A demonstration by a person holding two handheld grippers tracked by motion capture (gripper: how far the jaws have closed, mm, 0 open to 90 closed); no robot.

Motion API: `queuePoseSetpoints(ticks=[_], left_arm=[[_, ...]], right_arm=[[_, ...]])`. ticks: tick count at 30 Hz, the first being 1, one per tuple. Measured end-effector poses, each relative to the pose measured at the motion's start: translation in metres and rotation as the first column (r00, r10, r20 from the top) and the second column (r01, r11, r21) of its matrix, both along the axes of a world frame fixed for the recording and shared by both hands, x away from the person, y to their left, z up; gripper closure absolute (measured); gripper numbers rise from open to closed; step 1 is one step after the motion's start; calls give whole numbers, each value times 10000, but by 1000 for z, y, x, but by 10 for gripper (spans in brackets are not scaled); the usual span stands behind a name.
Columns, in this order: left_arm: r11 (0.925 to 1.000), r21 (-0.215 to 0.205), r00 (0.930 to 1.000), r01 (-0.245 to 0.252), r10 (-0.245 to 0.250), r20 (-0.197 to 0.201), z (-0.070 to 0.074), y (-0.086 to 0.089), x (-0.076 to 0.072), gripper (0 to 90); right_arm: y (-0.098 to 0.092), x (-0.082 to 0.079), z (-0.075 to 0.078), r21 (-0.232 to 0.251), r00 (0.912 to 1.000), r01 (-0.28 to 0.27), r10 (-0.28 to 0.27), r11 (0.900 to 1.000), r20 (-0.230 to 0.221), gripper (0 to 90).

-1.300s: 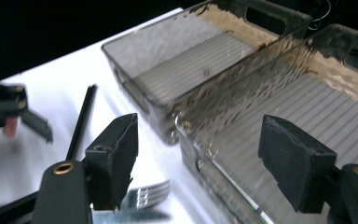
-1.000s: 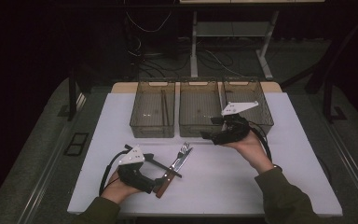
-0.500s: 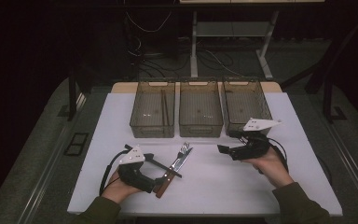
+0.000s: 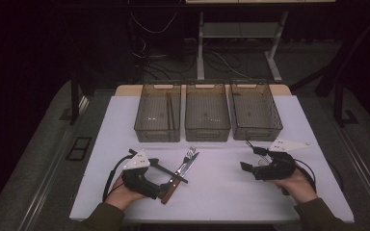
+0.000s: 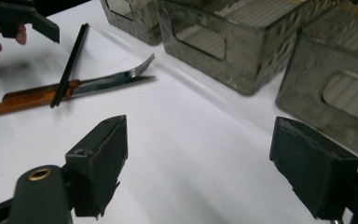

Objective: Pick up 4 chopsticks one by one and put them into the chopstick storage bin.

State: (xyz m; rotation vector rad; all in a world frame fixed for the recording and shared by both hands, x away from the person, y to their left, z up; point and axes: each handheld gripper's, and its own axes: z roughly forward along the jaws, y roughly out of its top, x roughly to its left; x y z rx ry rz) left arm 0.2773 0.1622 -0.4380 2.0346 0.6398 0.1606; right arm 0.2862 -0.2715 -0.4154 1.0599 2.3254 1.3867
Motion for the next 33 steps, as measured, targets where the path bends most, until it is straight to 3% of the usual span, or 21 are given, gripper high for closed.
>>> queuePoseSetpoints(ticks=[7, 13, 16, 22, 24, 28, 33], left_arm=[[9999, 88, 10000, -90, 90, -32, 1, 1, 1, 3], [9992, 337, 9997, -233, 229, 131, 5, 6, 5, 99], [9976, 501, 9986, -472, 460, 243, 9, 10, 10, 182], [9883, 894, 9918, -1234, 1197, 453, 13, 24, 26, 474], [9848, 985, 9894, -1430, 1397, 399, 13, 29, 33, 574], [9734, 1549, 9856, -1688, 1652, 354, 10, 37, 46, 719], [9675, 1675, 9817, -1893, 1900, 119, 7, 44, 63, 856]], right_arm=[[-10, -18, -7, -159, 9997, 74, -70, 9998, 216, 189], [-18, -33, -14, -275, 9997, 31, -24, 9996, 262, 189], [-21, -38, -17, -412, 9998, -60, 69, 9991, 210, 189], [-22, -40, -21, -368, 10000, -19, 22, 9993, 74, 189], [-22, -41, -20, -388, 10000, -2, 5, 9992, 87, 189], [-21, -41, -21, -408, 9999, -102, 105, 9991, 77, 189], [-20, -41, -23, -487, 9997, -224, 226, 9986, 27, 189]])
